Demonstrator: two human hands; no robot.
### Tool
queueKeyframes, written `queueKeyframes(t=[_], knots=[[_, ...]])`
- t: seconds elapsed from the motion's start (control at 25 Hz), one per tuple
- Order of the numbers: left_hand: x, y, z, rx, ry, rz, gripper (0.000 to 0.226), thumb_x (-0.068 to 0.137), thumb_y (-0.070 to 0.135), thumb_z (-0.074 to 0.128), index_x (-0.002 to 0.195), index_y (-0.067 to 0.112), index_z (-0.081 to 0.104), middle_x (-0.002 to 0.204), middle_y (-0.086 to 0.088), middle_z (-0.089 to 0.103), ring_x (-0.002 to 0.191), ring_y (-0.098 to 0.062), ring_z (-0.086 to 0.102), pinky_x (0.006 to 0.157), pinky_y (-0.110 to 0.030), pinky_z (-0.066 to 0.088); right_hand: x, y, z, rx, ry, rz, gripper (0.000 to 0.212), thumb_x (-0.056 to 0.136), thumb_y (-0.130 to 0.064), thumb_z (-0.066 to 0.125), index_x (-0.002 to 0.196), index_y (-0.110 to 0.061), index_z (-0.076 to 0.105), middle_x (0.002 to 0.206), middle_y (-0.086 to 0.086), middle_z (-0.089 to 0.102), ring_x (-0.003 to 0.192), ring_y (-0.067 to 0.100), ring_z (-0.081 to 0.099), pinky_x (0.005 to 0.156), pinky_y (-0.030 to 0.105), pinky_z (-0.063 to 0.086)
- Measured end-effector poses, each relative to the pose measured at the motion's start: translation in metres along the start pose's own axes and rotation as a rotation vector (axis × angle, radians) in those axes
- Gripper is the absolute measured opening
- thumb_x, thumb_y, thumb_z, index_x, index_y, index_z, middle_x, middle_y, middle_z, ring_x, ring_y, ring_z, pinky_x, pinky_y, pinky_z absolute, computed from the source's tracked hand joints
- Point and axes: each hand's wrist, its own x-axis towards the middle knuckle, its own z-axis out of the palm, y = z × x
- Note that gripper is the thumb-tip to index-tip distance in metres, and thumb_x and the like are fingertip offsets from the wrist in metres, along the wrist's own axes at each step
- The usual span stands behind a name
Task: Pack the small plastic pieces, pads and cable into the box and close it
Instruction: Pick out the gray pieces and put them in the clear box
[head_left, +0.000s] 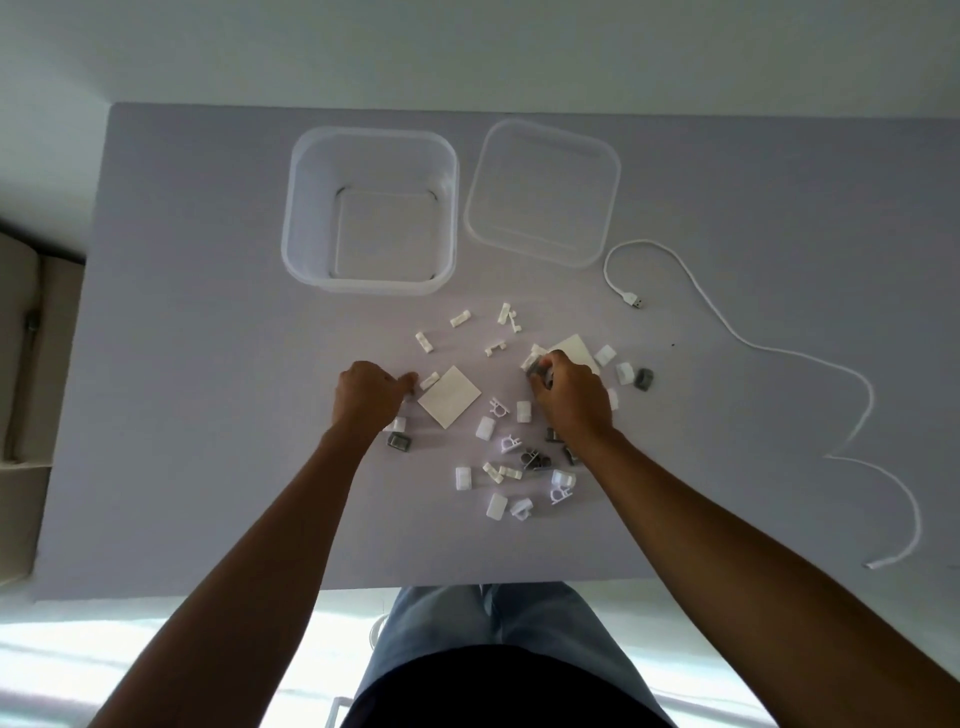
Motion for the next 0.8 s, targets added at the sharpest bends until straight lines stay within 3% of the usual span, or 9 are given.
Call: queueKeyframes(t=[0.08, 0.24, 0.36, 0.44, 0.56, 0.64, 0.8], knots=[[-0.004, 0.001, 0.0, -0.071, 0.005, 0.029, 0.045, 0.082, 0.041, 0.072, 0.051, 0.013, 0.057, 0.05, -0.003, 0.054, 0.051, -0.02, 0.052, 0.05, -0.026, 0.035, -0.006, 0.001, 0.001, 0.119, 0.016, 0.051, 0.023, 0.092, -0.036, 0.062, 0.098, -0.014, 0.062, 0.087, 0.009, 0.072, 0.082, 0.03, 0.068, 0.067, 0.037, 0.054], [-0.005, -0.007, 0.002, -0.046, 0.016, 0.081, 0.032, 0.083, 0.044, 0.07, 0.072, 0.014, 0.066, 0.07, 0.0, 0.064, 0.067, -0.018, 0.06, 0.063, -0.029, 0.046, -0.017, -0.006, -0.003, 0.41, -0.017, 0.157, 0.019, 0.089, -0.031, 0.069, 0.095, -0.014, 0.066, 0.085, 0.001, 0.069, 0.072, 0.015, 0.066, 0.064, 0.028, 0.052], [-0.006, -0.006, -0.001, -0.138, -0.064, 0.092, 0.033, 0.086, 0.039, 0.069, 0.072, 0.009, 0.067, 0.064, 0.0, 0.062, 0.059, -0.016, 0.055, 0.058, -0.027, 0.041, -0.024, -0.021, -0.015, 1.017, -0.152, 0.468, 0.01, 0.089, -0.023, 0.068, 0.09, -0.013, 0.066, 0.069, 0.002, 0.063, 0.043, 0.006, 0.051, 0.041, 0.02, 0.039], [-0.015, -0.003, -0.007, -0.488, -0.242, 0.021, 0.034, 0.089, 0.034, 0.065, 0.066, 0.008, 0.064, 0.056, -0.003, 0.05, 0.048, -0.016, 0.038, 0.048, -0.026, 0.028, -0.028, -0.025, -0.021, 1.469, -0.296, 0.597, 0.008, 0.091, -0.022, 0.063, 0.089, -0.014, 0.063, 0.06, -0.001, 0.055, 0.039, 0.006, 0.036, 0.038, 0.019, 0.028], [-0.028, 0.004, -0.017, -1.031, -0.6, -0.122, 0.032, 0.092, 0.035, 0.058, 0.066, 0.017, 0.053, 0.051, 0.002, 0.033, 0.042, -0.011, 0.021, 0.043, -0.024, 0.014, -0.037, -0.028, -0.025, 1.826, -0.52, 0.512, 0.018, 0.089, -0.022, 0.054, 0.074, -0.017, 0.061, 0.055, -0.002, 0.046, 0.042, 0.008, 0.029, 0.041, 0.021, 0.021], [-0.037, 0.009, -0.019, -1.112, -0.707, -0.099, 0.03, 0.092, 0.038, 0.055, 0.07, 0.019, 0.049, 0.049, 0.005, 0.03, 0.039, -0.009, 0.02, 0.04, -0.022, 0.013, -0.041, -0.031, -0.028, 1.908, -0.628, 0.419, 0.018, 0.084, -0.023, 0.053, 0.068, -0.016, 0.057, 0.054, -0.002, 0.044, 0.042, 0.008, 0.031, 0.041, 0.021, 0.021], [-0.046, 0.021, -0.013, -1.069, -0.699, -0.08, 0.027, 0.091, 0.036, 0.058, 0.072, 0.021, 0.048, 0.05, 0.004, 0.03, 0.04, -0.008, 0.018, 0.041, -0.022, 0.012, -0.04, -0.034, -0.027, 1.973, -0.738, 0.327, 0.016, 0.08, -0.023, 0.061, 0.073, -0.015, 0.05, 0.052, -0.002, 0.045, 0.04, 0.008, 0.034, 0.038, 0.021, 0.021]])
